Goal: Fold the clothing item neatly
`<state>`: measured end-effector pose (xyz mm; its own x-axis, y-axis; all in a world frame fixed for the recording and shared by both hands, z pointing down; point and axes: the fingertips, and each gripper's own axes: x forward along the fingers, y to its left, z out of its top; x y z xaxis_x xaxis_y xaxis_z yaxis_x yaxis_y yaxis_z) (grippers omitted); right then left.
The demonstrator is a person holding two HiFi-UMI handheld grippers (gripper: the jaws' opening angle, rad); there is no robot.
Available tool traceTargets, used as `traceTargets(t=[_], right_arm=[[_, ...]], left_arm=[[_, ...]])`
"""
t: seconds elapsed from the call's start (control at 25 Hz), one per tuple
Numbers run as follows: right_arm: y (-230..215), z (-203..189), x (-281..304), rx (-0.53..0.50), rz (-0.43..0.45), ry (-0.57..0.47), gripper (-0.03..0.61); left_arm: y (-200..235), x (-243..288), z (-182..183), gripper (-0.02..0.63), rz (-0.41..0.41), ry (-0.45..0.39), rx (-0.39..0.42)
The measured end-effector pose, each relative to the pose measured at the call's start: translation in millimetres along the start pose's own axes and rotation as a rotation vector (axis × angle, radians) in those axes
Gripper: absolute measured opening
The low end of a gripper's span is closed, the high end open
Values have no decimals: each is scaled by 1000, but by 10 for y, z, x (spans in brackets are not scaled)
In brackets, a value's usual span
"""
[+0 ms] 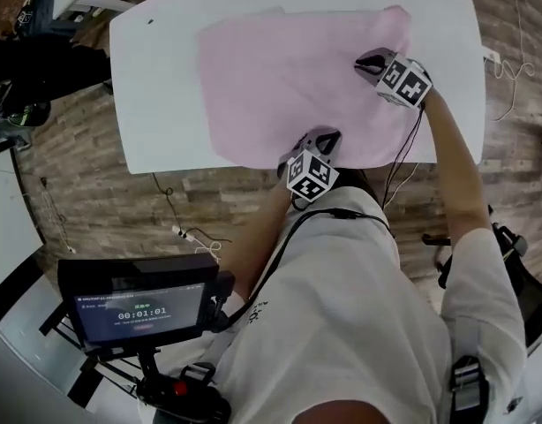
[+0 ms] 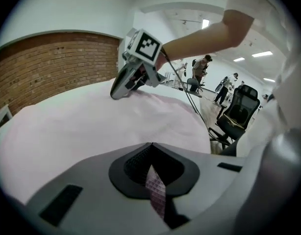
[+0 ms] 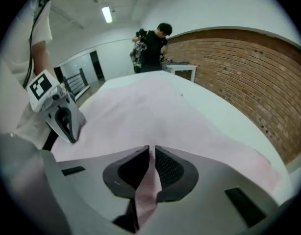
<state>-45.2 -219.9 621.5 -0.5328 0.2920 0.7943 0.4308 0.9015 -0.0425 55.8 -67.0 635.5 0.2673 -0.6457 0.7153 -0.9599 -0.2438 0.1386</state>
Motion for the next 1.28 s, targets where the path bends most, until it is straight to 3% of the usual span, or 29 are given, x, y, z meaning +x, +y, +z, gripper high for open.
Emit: traceTargets(t=[0.12,0.24,0.4,0.52,0.64,0.76,0.88,0.96,1.08,1.16,1.28], right_arm=[[-369,-67,243,-100,39,38,3],[-651,-22,173,62,95,-40,3],[-1415,-53,-262,241,-130,-139,3],[-1536,-98,-433,289,-172,-176,3],[-1632,-323,-351,265,-254,-120,3],[-1649,-214,-456,287,-343,-154,3],[-1307,79,-570,335,-264,-237,3],[-1105,55,-502,344,-227,-216,3],[-1115,-285,-369,367,-275,-116,3],[-1150,-391,-350,406,-283,-116,3],[-1168,-379,-354,442,-283,-150,3]], left_arm=[[48,23,-54,3,1,6,-39],[-2,-76,-113,3,1,-6,-65],[8,-250,-73,3,26,-38,-126],[489,-618,189,3,193,-157,-252],[1419,-1013,123,3,437,-202,-342],[2489,-1452,-65,3,686,-162,-363],[3300,-1742,-124,3,815,-89,-285],[3676,-1803,-161,3,850,-55,-258],[4036,-1673,-286,3,821,23,-272],[4154,-1498,-565,3,779,126,-296],[4298,-1561,-739,3,815,151,-321]])
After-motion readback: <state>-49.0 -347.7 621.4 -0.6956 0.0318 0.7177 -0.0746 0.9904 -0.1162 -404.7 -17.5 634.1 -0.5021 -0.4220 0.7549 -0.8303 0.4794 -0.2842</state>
